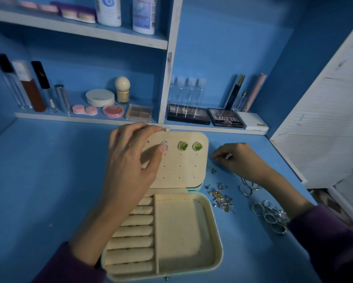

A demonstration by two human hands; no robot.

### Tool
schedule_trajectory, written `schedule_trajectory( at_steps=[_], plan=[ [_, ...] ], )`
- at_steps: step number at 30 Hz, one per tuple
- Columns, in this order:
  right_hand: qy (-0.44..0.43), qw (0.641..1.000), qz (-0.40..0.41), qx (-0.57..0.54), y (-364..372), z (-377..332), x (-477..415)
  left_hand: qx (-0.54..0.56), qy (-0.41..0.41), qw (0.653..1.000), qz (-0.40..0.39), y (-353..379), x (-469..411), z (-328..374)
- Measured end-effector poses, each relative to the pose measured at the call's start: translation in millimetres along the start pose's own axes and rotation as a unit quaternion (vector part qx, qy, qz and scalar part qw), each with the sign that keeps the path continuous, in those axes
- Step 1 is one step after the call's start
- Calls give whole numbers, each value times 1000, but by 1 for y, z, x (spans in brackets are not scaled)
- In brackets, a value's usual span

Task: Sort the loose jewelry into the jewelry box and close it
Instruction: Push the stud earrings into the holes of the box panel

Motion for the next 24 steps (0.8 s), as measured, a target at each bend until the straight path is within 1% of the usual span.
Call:
schedule_trajectory(
  at_steps=[5, 11, 19, 24],
  plan=[
    [3, 999, -44, 4, -3, 0, -7, 5, 1, 1000, -2, 0, 0, 1],
    [-5, 997, -72, 16, -3, 0, -12, 3, 0, 1000, -4, 0, -1, 0],
    [-6, 995, -87, 38, 0, -1, -18, 5, 1, 1000, -6, 0, -1, 0],
    [-12, 995, -84, 45, 1, -2, -19, 2, 0, 1000, -6, 1, -1, 0]
  ],
)
Point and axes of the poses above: each hand's wrist, its own x-axis away from the middle knuckle, its own y-axis out of the palm, z = x × y, the point moved 3 cm from there along -x, towards the middle knuckle, and after that the axes turned 13 degrees about y, right-handed, at the moved point
